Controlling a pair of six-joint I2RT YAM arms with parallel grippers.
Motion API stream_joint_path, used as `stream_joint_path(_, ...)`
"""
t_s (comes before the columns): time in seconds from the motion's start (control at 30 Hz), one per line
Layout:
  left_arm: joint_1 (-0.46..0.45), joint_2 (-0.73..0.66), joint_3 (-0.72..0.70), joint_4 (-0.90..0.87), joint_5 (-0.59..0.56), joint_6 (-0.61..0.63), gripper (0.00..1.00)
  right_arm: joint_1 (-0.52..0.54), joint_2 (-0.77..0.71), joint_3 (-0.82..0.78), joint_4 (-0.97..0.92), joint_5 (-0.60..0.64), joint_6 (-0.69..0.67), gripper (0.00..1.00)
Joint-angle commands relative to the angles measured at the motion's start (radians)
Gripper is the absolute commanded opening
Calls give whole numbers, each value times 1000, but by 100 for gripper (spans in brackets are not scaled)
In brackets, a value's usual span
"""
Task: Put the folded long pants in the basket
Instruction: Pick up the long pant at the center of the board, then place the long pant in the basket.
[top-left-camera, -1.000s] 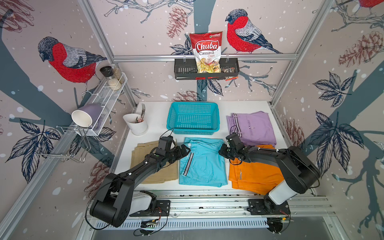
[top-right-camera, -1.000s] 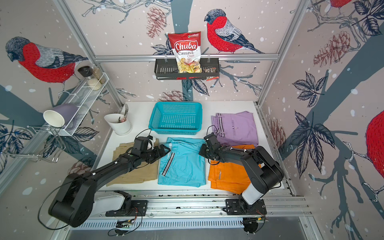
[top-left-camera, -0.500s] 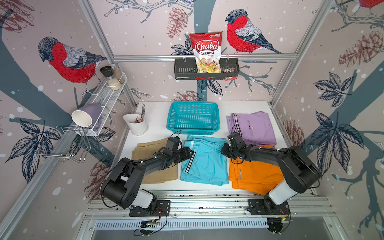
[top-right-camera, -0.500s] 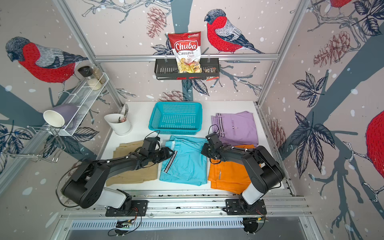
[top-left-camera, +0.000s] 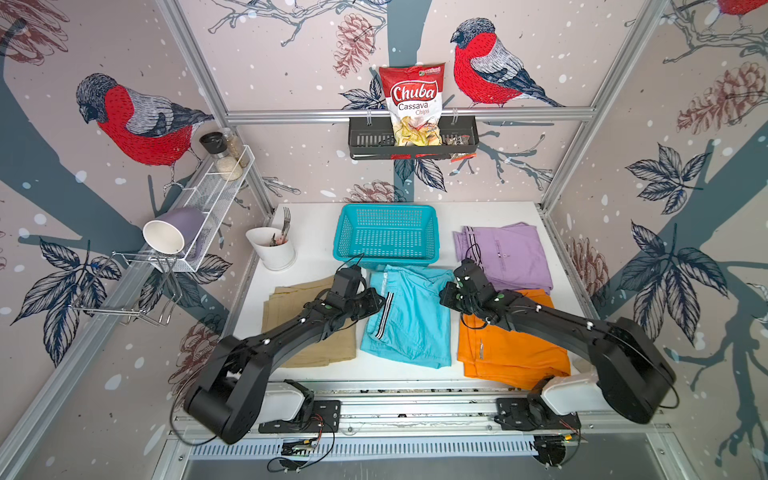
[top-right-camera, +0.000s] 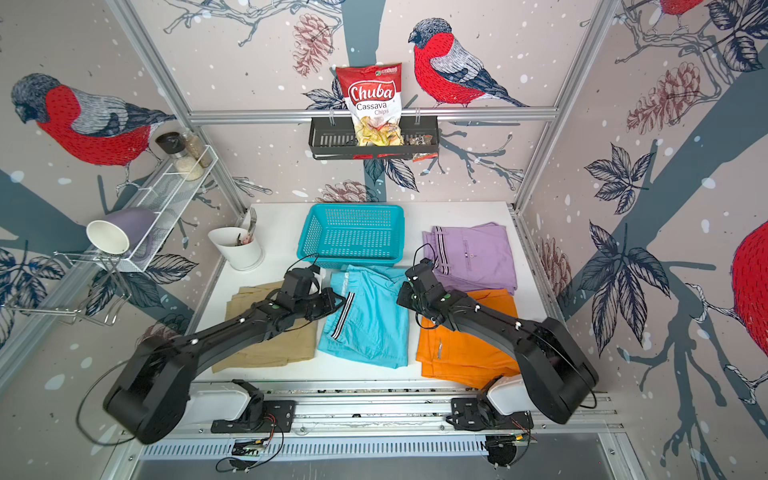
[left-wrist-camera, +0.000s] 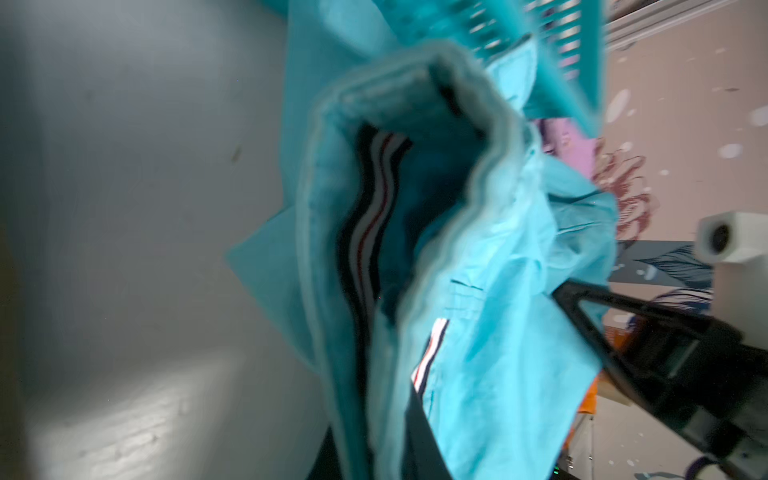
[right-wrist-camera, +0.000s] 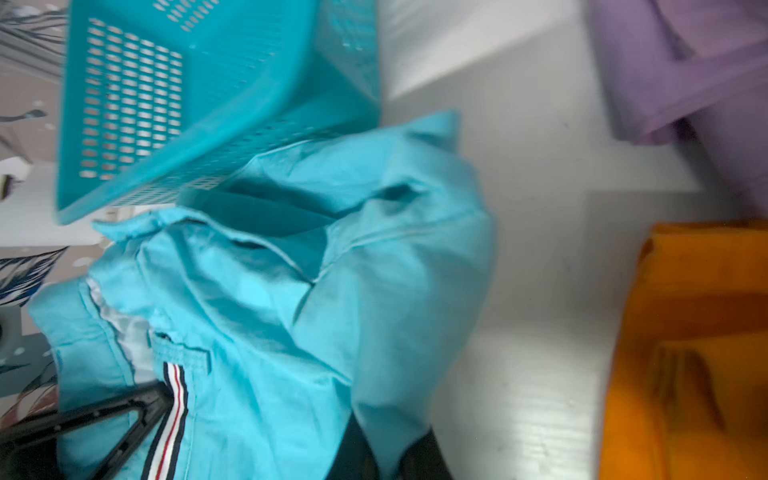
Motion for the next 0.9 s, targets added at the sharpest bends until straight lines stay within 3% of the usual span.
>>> stream_joint_path(0.0, -6, -108, 84, -123, -77, -5, 0, 42, -56, 88, -78, 20, -11, 0)
stream_joint_path(0.1, 16, -159, 182, -178, -105, 17, 0, 15, -66, 231, -164, 6, -20, 0)
stream_joint_path(0.17, 71, -126, 265, -196, -24, 39, 0, -16, -51, 335, -194, -13, -34, 0)
stream_joint_path(0.33, 207, 60, 515, -288, 136, 61, 0, -86, 83, 636, -325, 4, -99, 0)
stream_joint_path(0.57, 291, 393, 869, -378, 252, 96, 0, -211, 368, 935, -370, -101, -159, 0)
stream_joint_path(0.87, 340, 685, 1125, -448, 274, 102, 0, -230, 725, 1354, -511, -67, -268, 0)
